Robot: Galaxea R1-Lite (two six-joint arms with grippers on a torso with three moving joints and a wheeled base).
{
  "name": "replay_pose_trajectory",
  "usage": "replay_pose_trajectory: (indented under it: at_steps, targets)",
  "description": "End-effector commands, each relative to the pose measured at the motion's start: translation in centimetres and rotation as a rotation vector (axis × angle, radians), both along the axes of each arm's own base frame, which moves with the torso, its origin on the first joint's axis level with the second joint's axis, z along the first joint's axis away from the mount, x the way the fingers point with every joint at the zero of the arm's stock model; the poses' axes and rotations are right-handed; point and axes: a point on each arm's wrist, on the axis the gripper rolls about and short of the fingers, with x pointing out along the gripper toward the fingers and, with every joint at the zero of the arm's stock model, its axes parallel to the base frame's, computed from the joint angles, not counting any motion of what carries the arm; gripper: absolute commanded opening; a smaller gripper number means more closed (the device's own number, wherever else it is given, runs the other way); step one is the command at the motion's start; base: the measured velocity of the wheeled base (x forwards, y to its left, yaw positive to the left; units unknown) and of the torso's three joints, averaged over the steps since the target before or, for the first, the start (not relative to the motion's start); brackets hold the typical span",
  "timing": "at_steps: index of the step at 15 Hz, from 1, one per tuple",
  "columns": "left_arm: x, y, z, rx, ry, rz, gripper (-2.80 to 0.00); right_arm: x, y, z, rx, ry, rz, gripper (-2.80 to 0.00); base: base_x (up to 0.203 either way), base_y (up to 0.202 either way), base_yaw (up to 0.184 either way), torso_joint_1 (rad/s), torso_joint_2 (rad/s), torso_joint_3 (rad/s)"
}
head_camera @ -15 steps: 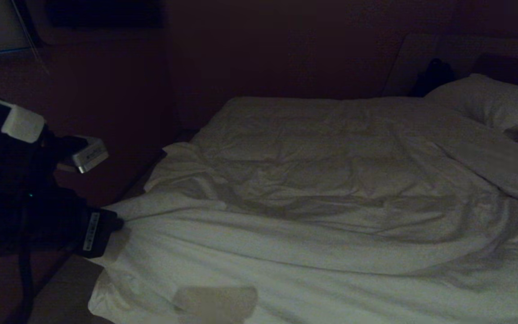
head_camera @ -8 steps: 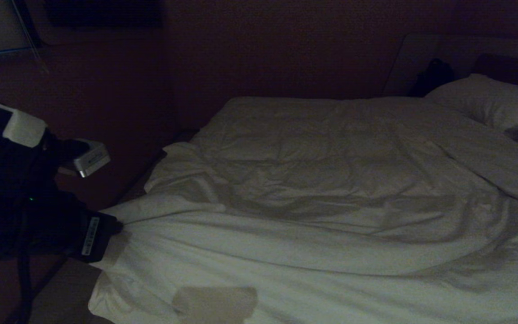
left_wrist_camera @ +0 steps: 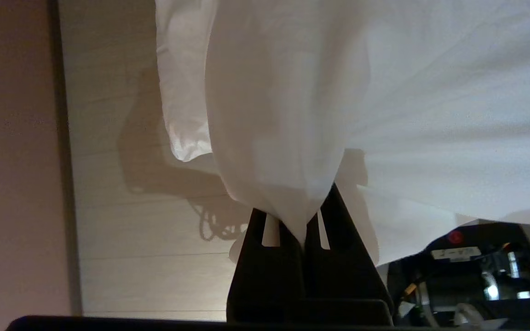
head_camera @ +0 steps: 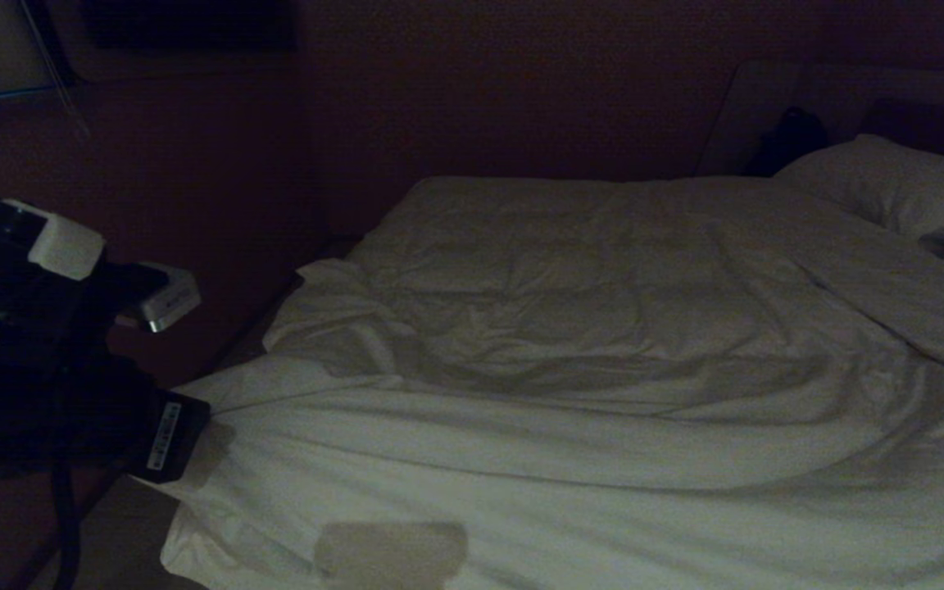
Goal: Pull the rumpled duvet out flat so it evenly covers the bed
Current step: Flatten the corners of the folded blanket
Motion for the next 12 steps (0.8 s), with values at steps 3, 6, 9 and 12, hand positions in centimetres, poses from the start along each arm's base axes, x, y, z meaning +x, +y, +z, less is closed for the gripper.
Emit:
replay_pose_trajectory:
  at_steps: [3,6,9,12]
  targets:
    - [-0.13,0.04,-0.37,0.017,0.013,-0.01,-2.8,0.01,0.0,0.0,-0.001,0.001,0.001,-2.8,0.0,0.0,0.0,0.0,0.0,0.0]
    - [-0.09,0.03,-0.33,0.019,0.012,-0.011,-2.8,0.01,0.0,0.0,-0.001,0.001,0.001,-2.8,0.0,0.0,0.0,0.0,0.0,0.0]
    - [0.1,0.04,-0.36,0.04,0.005,0.012,-2.8,0.01,0.0,0.0,-0.001,0.001,0.001,-2.8,0.0,0.0,0.0,0.0,0.0,0.0]
    - [0.17,0.01,-0.29,0.038,0.001,0.012,-2.8,0.01,0.0,0.0,-0.001,0.001,0.001,-2.8,0.0,0.0,0.0,0.0,0.0,0.0]
